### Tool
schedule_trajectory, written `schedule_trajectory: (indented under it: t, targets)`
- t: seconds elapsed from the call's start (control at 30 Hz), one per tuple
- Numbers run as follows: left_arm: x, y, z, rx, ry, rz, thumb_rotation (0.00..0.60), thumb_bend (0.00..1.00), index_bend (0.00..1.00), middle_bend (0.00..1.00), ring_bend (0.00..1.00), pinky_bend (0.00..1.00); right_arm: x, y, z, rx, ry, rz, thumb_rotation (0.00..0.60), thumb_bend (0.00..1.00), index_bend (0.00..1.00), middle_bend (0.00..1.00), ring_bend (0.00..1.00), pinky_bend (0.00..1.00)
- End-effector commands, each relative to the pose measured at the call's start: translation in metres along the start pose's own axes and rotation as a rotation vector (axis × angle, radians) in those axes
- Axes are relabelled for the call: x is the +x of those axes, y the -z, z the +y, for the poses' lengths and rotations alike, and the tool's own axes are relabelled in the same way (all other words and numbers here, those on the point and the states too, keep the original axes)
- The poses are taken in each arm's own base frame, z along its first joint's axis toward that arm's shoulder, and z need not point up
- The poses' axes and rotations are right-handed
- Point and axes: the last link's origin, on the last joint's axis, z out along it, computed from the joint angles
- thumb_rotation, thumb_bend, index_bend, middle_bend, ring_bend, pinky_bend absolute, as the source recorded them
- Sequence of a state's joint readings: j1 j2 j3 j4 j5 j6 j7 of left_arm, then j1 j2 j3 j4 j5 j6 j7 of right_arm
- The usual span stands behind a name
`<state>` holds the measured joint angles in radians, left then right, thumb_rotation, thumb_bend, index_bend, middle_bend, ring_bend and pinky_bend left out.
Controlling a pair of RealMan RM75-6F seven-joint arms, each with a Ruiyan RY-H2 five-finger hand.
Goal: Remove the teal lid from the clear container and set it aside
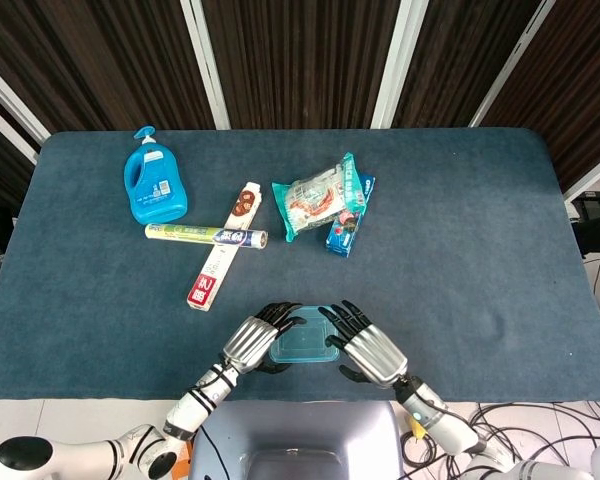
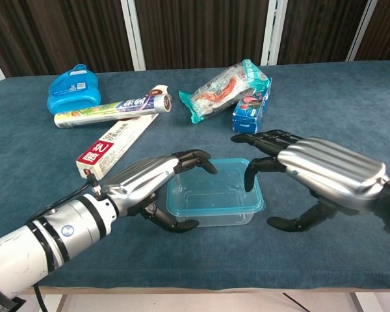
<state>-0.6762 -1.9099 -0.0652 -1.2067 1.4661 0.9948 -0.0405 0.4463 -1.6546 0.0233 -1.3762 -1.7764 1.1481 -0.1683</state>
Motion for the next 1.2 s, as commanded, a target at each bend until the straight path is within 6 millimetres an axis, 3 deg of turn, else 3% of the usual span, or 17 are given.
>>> schedule_trajectory:
  t: [0.03, 1.2]
  targets:
    - [0.0018, 0.0002, -0.0003, -0.002, 0.003, 0.005, 0.600, 0.27, 0.31, 0.33, 0.24, 0.16, -0.0038, -0.0091, -0.0080, 0.027, -0.019, 0.010, 0.600, 0.24, 0.46, 0.01, 0.00, 0.00]
    - [0.0032, 0.0023, -0.0017, -0.004, -0.003, 0.001, 0.600, 0.27, 0.31, 0.33, 0.24, 0.16, -0.0030, -0.0153, -0.0085, -0.004, -0.019, 0.014, 0.600, 0.25, 0.49, 0.01, 0.00, 0.00]
